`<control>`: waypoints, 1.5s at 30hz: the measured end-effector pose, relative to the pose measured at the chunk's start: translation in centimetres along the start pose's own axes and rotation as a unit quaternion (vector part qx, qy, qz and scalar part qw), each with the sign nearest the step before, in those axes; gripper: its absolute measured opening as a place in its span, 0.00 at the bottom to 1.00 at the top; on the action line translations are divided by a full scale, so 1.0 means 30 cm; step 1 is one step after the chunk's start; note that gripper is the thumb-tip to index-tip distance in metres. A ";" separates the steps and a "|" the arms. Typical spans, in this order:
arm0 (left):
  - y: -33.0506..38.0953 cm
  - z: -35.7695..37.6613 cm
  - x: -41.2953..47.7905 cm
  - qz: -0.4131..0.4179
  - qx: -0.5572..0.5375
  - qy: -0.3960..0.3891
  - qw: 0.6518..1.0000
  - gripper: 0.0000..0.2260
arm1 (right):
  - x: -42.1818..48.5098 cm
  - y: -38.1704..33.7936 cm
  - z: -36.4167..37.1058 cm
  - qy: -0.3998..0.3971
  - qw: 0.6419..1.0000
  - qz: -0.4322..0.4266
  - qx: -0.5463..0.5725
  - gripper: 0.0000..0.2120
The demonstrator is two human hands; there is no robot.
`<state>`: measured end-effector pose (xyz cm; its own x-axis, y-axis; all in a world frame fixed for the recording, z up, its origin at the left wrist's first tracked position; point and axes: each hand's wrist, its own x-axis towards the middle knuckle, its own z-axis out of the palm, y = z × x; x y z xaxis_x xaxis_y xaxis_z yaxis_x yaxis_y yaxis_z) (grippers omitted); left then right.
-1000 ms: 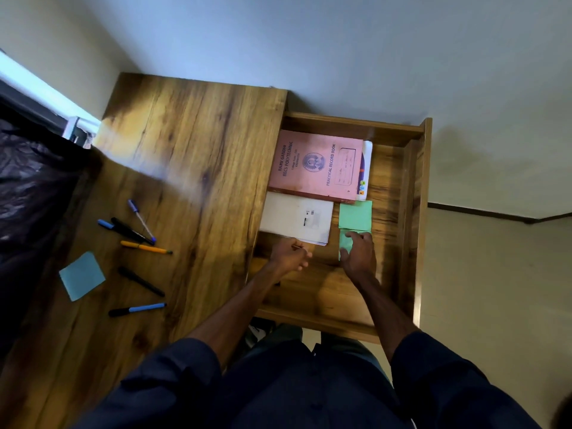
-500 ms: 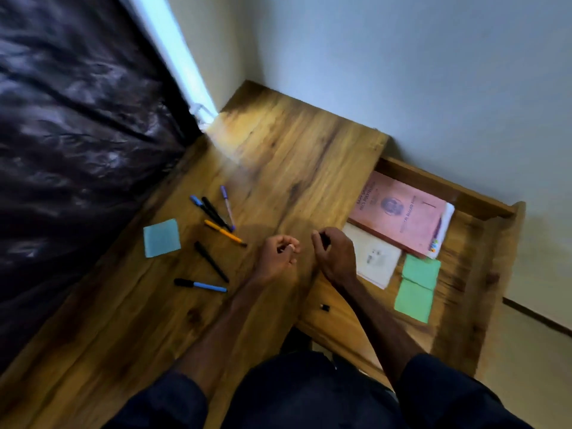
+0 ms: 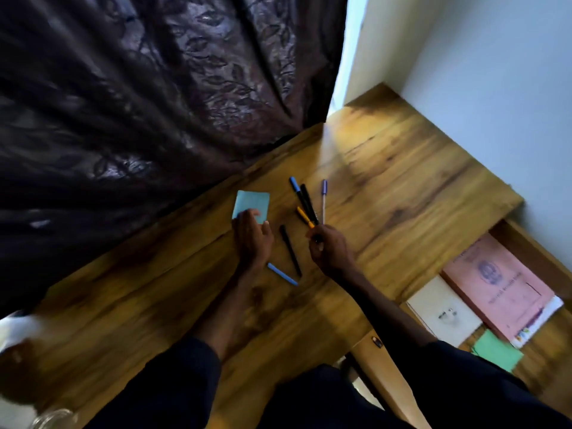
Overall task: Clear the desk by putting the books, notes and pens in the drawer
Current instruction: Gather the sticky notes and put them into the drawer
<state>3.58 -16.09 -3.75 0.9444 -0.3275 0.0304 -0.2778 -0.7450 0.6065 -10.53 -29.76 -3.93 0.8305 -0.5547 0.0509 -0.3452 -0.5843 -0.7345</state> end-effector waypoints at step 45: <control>0.698 0.503 -1.038 0.269 0.124 -0.639 0.709 0.08 | -1.230 0.697 -0.590 0.234 0.737 0.619 0.135 0.07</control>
<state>-34.30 -30.25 -3.98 -0.1982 -0.7448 -0.6372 -0.7102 -0.3389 0.6171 -56.13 -32.01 -9.19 -0.3113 -0.7442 -0.5909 -0.5602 0.6460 -0.5185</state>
